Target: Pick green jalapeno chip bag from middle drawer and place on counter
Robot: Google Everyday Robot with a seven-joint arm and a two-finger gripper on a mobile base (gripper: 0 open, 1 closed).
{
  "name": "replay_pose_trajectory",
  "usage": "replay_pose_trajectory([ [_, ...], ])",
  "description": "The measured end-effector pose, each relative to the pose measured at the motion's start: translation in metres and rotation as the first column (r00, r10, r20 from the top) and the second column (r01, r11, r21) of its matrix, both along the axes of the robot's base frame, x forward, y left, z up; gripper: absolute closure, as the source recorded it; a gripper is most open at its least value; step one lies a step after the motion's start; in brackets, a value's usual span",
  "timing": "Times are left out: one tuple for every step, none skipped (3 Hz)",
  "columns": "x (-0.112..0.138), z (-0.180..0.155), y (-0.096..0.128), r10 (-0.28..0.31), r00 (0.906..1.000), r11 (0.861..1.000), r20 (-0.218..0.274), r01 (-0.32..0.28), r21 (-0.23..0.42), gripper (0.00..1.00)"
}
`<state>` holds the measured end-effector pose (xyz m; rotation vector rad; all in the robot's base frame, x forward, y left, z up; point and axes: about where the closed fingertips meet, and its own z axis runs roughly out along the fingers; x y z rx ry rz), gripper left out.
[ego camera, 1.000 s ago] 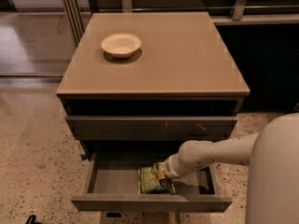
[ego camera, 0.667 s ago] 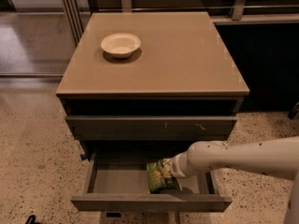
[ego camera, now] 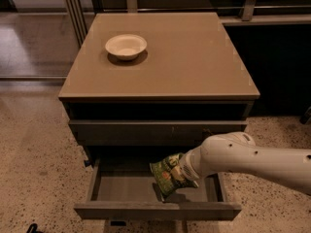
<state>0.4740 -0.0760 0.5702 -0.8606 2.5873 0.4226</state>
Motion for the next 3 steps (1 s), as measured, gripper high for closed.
replay_pose_trajectory([
  [-0.0121,0.0242,0.0011,0.129,0.9913,0.991,0.025,-0.129,-0.029,1.0],
  [-0.0144,0.0237,0.0009,0.16,0.9867,0.987,0.029,-0.159,-0.039,1.0],
  [-0.0149,0.0253,0.0026,0.176,0.984,0.984,0.026,-0.175,-0.039,1.0],
])
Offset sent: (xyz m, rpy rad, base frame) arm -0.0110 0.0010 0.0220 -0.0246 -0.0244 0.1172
